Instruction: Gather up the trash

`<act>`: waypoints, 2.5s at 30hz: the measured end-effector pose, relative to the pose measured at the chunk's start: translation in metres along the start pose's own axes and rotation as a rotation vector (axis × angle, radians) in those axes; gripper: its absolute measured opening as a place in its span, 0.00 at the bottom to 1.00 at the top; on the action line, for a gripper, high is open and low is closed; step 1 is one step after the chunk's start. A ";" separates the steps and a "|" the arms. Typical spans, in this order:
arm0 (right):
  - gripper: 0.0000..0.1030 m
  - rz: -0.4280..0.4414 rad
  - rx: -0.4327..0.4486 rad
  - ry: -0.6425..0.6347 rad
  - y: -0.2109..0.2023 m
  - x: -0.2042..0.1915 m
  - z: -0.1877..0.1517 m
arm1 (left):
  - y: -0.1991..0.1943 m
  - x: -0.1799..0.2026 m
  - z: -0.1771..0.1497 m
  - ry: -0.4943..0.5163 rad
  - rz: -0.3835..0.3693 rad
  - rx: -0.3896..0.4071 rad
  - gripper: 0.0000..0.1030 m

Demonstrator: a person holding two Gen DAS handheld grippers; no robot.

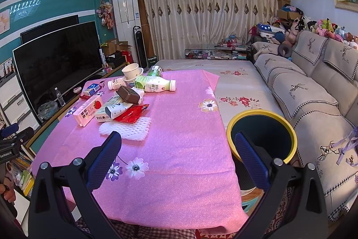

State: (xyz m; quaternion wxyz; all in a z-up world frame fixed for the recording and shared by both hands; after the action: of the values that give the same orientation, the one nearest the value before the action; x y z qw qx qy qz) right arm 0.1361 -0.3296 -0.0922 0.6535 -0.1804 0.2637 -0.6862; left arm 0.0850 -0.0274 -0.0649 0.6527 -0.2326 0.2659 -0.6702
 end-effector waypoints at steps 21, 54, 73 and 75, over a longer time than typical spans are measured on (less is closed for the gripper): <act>0.94 0.001 -0.003 0.001 0.004 0.000 -0.001 | 0.003 0.003 -0.003 0.004 -0.003 -0.006 0.96; 0.94 0.076 -0.067 -0.077 0.085 -0.040 0.027 | 0.061 0.003 0.013 -0.008 -0.012 -0.055 0.96; 0.73 0.145 -0.205 -0.399 0.253 -0.159 0.074 | 0.118 -0.012 0.039 -0.010 -0.001 -0.087 0.96; 0.72 0.135 -0.216 -0.423 0.265 -0.163 0.074 | 0.125 -0.012 0.040 -0.011 -0.008 -0.094 0.96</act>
State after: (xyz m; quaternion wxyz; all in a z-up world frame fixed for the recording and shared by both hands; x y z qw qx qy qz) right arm 0.4060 -0.1791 -0.1761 0.7155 -0.3710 0.2044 -0.5555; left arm 0.2062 -0.0188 -0.1168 0.6399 -0.2679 0.2927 -0.6581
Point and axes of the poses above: each gripper's, at about its wrist camera, not at the fingertips, and y roughly the way its jaws point, x to its right, z to its top, the point moved 9 cm from there along y, roughly the way its jaws point, and after that the axes turned 6 degrees about -x, right-handed, at the moved point
